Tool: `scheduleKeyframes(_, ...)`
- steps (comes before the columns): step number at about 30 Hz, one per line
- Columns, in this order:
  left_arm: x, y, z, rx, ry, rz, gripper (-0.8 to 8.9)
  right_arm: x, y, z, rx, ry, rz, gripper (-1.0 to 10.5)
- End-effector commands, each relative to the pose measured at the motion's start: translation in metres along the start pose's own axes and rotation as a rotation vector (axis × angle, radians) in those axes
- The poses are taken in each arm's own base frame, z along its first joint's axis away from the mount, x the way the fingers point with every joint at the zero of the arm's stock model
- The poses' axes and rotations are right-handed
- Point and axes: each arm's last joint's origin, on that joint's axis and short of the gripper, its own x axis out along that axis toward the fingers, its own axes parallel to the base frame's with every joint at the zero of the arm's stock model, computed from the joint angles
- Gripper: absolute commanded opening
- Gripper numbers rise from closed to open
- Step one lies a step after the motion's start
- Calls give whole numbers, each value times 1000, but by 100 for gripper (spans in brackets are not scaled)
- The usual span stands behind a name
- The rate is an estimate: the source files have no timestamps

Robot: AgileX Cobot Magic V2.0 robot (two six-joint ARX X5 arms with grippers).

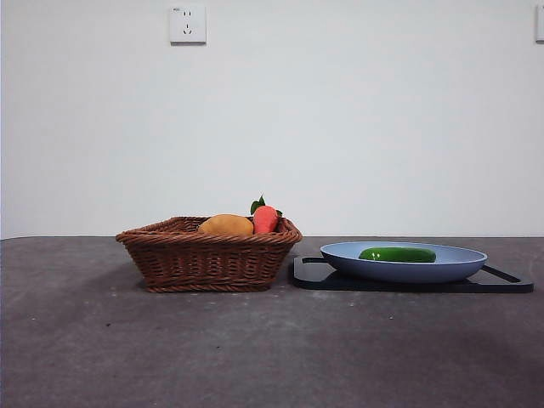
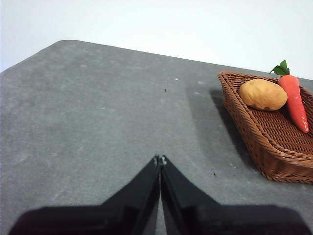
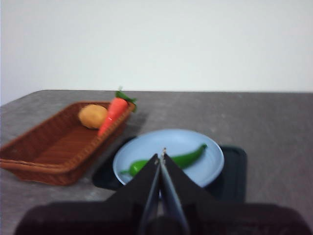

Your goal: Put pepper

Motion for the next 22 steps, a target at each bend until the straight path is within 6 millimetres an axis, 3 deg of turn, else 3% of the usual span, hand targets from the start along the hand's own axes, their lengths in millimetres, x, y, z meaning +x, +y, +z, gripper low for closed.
scheduleKeyframes(1,1,0,-2,-6,-5,-4,8,1,-1,-10,30,-16,-19,11)
scheduleKeyframes(7,1,0,-2,-6,-5,-4,8,3,-3,-30,37,20,-35,11)
scheduleKeyframes(22,1,0,-2,-6,-5,-4,8,5,-5,-50,63,128,-40,11)
